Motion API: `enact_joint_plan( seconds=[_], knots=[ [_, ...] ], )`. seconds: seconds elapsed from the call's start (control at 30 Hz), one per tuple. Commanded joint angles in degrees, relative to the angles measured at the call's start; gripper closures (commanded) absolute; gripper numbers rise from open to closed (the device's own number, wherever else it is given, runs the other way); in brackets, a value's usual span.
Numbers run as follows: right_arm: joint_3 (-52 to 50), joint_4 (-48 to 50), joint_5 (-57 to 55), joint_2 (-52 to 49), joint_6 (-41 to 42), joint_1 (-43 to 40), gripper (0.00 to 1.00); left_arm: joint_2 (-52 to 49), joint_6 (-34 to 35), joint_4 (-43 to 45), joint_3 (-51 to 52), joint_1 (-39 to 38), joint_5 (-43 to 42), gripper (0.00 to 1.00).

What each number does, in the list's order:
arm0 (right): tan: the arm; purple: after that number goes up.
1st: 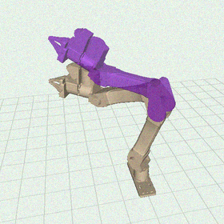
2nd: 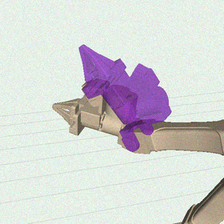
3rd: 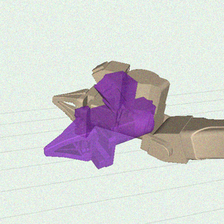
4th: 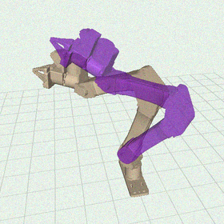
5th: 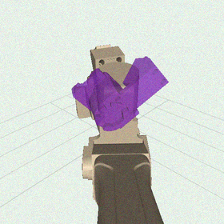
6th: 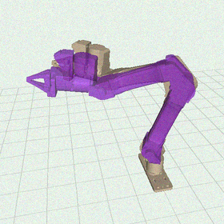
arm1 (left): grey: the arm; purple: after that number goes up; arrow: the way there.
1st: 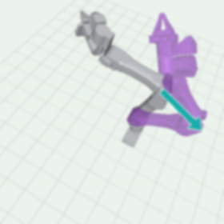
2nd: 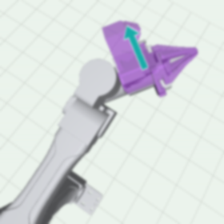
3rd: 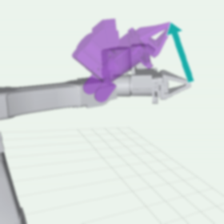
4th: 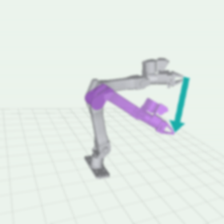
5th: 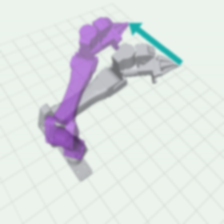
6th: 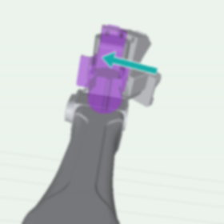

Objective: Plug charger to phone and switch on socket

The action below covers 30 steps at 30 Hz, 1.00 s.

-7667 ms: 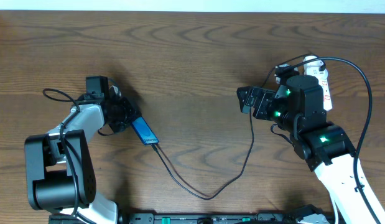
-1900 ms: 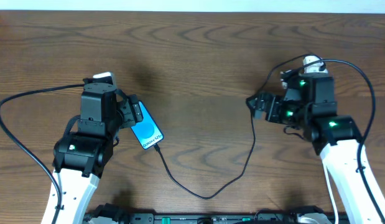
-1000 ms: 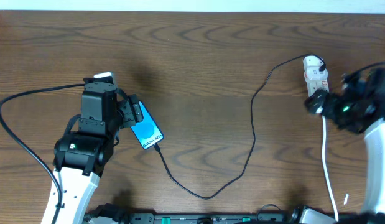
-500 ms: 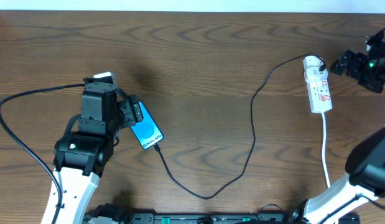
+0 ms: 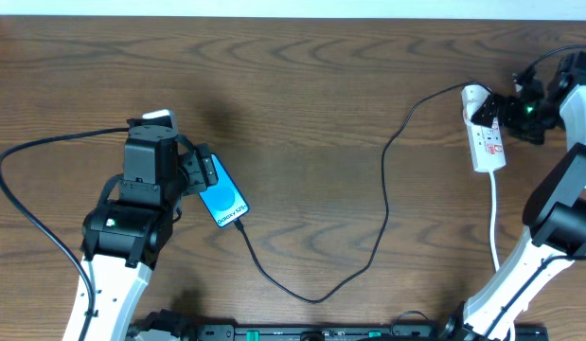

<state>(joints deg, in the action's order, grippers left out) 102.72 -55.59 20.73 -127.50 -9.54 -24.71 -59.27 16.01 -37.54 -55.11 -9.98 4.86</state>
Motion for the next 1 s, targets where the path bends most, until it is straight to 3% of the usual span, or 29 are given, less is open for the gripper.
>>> enact_joint_plan(
  seconds=[0.0,0.27,0.97],
  knots=[
    [1.1,0.3,8.2,-1.1,-6.4,0.8,0.01,-0.2,-1.2,-0.2,-1.2,-0.1,0.7,0.14],
    [1.0,0.7,8.2,-1.2,-10.3,2.1,0.01,-0.2,-1.2,-0.2,-1.2,-0.1,0.7,0.14],
    [-2.6,2.3,8.4,-1.2,-8.5,2.3,0.01,-0.2,-1.2,-0.2,-1.2,-0.1,0.7,0.14]
  ],
)
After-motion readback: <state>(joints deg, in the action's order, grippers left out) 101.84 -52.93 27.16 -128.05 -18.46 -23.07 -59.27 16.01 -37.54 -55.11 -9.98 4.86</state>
